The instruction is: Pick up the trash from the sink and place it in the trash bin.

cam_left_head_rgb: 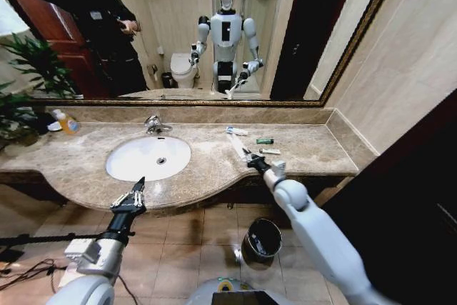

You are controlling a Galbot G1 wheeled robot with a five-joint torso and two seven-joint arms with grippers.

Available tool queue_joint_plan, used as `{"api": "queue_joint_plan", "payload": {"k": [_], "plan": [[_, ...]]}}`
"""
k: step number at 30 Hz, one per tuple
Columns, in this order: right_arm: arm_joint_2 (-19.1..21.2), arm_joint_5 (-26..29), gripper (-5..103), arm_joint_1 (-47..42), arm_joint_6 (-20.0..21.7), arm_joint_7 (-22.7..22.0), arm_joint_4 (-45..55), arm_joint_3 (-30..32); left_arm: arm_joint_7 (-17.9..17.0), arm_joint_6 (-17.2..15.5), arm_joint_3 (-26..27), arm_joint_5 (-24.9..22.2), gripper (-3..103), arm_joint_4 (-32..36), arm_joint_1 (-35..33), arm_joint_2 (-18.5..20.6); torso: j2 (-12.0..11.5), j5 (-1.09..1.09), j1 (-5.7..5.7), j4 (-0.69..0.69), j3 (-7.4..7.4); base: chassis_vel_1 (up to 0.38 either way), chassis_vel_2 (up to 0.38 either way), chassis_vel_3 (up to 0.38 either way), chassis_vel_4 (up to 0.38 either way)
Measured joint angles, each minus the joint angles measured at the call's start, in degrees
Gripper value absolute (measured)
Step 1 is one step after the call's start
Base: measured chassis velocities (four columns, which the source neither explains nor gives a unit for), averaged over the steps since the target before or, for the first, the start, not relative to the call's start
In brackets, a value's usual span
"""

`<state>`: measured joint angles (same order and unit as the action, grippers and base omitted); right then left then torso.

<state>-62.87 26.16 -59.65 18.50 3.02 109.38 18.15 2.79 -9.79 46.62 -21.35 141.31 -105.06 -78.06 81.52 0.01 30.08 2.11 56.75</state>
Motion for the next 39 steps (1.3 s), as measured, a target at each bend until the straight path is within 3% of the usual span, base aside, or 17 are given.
{"api": "queue_joint_plan", "payload": {"k": [12,15,22,34,39], "plan": [[3.89,4.86,0,-13.48,-3.90,2.19,4.90,10.54,0.01,0.00,0.00,0.00,0,0.00,0.00,0.00,0.00,0.02,0.00,0.00,0.00,0.000,0.000,0.000,0.000],[4.49,5.78,0,-19.09,-6.12,7.24,4.87,15.07,0.00,0.00,0.00,0.00,0,0.00,0.00,0.00,0.00,0.01,0.00,0.00,0.00,0.000,0.000,0.000,0.000],[2.46,5.08,0,-26.40,-10.63,10.92,2.84,19.61,0.00,0.00,0.00,0.00,0,0.00,0.00,0.00,0.00,0.00,0.00,0.00,0.00,0.000,0.000,0.000,0.000],[-0.10,-2.24,0,-28.88,-21.16,12.05,-10.13,18.28,0.00,0.00,0.00,0.00,0,0.00,0.00,0.00,0.00,-0.01,0.00,0.00,0.00,0.000,0.000,0.000,0.000],[-0.59,-3.61,0,-27.42,-23.09,12.01,-15.66,17.05,0.00,0.00,0.00,0.00,0,0.00,0.00,0.00,0.00,-0.01,0.01,0.00,0.00,0.000,0.000,0.000,0.000]]}}
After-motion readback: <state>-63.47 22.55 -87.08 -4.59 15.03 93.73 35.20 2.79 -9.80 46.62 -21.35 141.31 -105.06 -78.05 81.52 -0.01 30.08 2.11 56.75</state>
